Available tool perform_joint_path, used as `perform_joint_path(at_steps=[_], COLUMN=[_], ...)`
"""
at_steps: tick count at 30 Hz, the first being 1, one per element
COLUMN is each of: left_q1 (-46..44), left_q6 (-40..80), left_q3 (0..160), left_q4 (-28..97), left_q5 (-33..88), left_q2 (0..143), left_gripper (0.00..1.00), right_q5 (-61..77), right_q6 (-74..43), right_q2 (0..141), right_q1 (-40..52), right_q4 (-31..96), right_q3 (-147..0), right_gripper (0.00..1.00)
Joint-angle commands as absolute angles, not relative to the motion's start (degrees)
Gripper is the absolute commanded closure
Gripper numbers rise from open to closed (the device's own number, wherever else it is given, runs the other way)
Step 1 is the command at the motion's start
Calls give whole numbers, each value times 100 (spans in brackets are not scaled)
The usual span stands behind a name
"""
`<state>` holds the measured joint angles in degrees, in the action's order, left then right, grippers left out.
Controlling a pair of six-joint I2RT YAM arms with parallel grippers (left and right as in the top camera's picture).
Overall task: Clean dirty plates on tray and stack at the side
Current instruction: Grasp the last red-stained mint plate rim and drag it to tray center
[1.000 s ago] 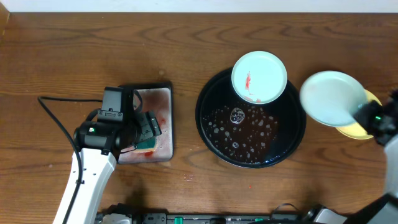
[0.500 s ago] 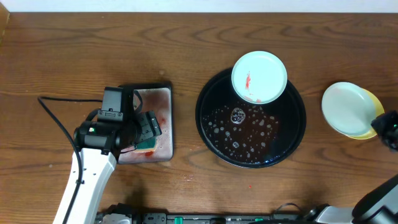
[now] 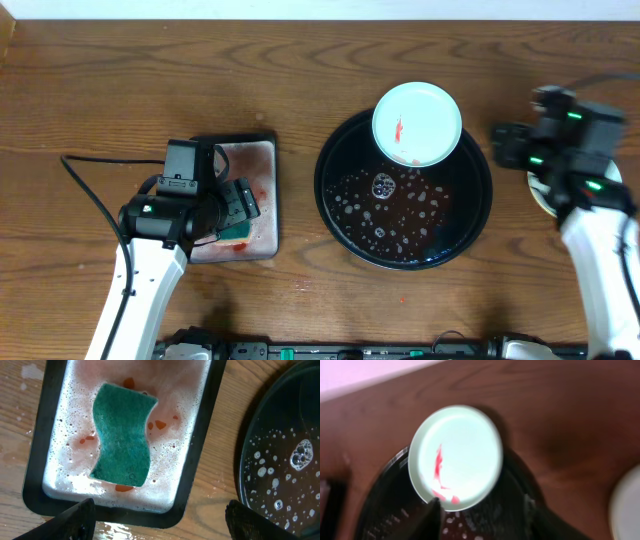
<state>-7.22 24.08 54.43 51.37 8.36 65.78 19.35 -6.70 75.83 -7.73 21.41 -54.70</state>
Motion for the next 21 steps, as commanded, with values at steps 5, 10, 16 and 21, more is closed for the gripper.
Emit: perform_joint_path(at_steps=[5, 10, 16, 21], left_q1=[-703, -703, -703, -703], left_q6=[2379, 2379, 2381, 2381], left_q3=[5448, 5448, 5448, 5448], left_q4=[5157, 5157, 5157, 5157], left_q5=[836, 838, 838, 836], left_q2=[6558, 6558, 6558, 6558], left_gripper=[17, 17, 17, 17], right_q5=[910, 991, 993, 1063], right_q6=[139, 137, 58, -40], right_q2=[9205, 10132, 10927, 10965], right_q1=[64, 75, 84, 84], right_q4=[827, 16, -554, -528], right_q3=[-5518, -5518, -5518, -5518], right_gripper=[48, 50, 57, 99])
